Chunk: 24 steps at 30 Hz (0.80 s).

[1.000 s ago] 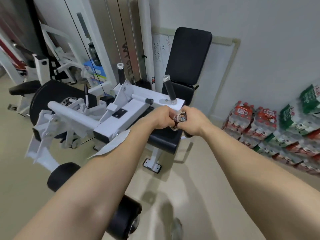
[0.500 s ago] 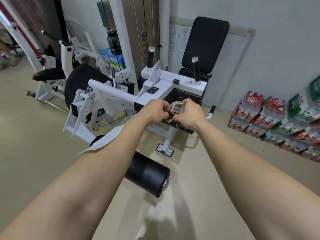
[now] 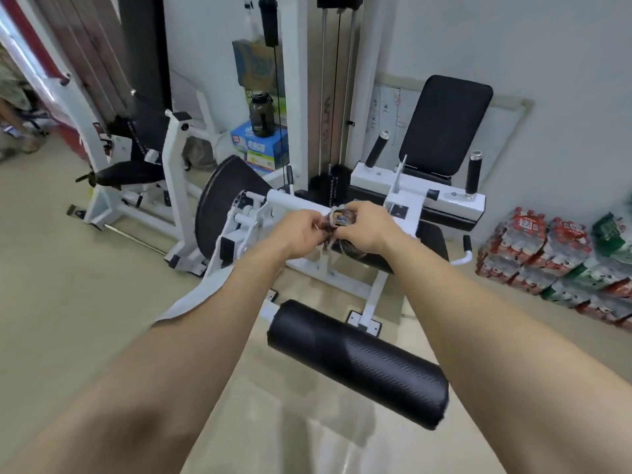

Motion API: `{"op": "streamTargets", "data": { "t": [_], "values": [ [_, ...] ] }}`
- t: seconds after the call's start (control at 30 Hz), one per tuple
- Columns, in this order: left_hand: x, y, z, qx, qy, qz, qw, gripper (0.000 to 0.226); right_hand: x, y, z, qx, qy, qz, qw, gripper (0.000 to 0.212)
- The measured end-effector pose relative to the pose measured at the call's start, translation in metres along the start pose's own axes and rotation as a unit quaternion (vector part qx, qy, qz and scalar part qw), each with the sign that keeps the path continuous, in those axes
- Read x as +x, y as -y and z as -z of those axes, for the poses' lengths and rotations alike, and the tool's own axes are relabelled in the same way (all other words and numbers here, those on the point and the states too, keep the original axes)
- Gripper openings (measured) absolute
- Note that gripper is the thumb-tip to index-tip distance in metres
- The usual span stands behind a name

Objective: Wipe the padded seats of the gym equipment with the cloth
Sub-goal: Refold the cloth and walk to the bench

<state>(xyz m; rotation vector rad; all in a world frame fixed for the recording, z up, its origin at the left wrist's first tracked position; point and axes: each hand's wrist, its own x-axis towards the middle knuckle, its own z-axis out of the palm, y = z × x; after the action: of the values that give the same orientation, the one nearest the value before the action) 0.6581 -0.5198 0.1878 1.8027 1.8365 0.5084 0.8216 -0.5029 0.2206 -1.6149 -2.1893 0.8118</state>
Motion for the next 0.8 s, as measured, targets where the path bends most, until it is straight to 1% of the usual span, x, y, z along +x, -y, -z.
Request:
{"op": "streamTargets", "data": {
  "t": [0.1, 0.2, 0.23, 0.33, 0.37, 0.4, 0.47, 0.57, 0.63, 0.73, 0.8],
  "values": [
    [0.009, 0.046, 0.037, 0.002, 0.004, -0.012, 1.000, 0.007, 0.030, 0.050, -0.029, -0.026, -0.002, -0.015, 1.000, 0.029],
    [0.025, 0.084, 0.068, 0.007, 0.003, -0.030, 1.000, 0.013, 0.064, 0.086, -0.055, -0.049, -0.014, -0.030, 0.998, 0.030],
    [0.032, 0.097, 0.078, -0.001, 0.003, -0.031, 1.000, 0.016, 0.077, 0.097, -0.063, -0.052, -0.017, -0.035, 0.998, 0.034],
    [0.058, 0.137, 0.108, -0.024, -0.006, -0.026, 0.999, 0.018, 0.117, 0.128, -0.086, -0.032, -0.025, -0.034, 0.999, 0.063],
    [0.069, 0.151, 0.118, -0.031, -0.012, -0.025, 0.999, 0.019, 0.133, 0.138, -0.092, -0.018, -0.026, -0.027, 0.999, 0.065],
    [0.081, 0.166, 0.129, -0.041, -0.016, -0.023, 0.999, 0.021, 0.149, 0.147, -0.099, -0.006, -0.025, -0.020, 0.999, 0.063],
    [0.108, 0.195, 0.152, -0.059, -0.020, -0.025, 0.998, 0.023, 0.185, 0.166, -0.114, 0.011, -0.023, -0.013, 1.000, 0.048],
    [0.152, 0.239, 0.190, -0.056, -0.032, -0.037, 0.997, 0.021, 0.247, 0.197, -0.137, 0.020, -0.022, -0.003, 1.000, 0.034],
    [0.181, 0.269, 0.217, -0.057, -0.031, -0.035, 0.997, 0.021, 0.290, 0.222, -0.152, 0.017, -0.025, -0.006, 1.000, 0.033],
    [0.220, 0.312, 0.265, -0.028, -0.017, -0.025, 0.999, 0.010, 0.349, 0.267, -0.173, 0.014, -0.023, 0.000, 1.000, 0.033],
    [0.246, 0.342, 0.301, -0.030, -0.014, -0.020, 0.999, 0.012, 0.388, 0.300, -0.186, 0.018, -0.028, 0.004, 0.999, 0.031]
  ]
}}
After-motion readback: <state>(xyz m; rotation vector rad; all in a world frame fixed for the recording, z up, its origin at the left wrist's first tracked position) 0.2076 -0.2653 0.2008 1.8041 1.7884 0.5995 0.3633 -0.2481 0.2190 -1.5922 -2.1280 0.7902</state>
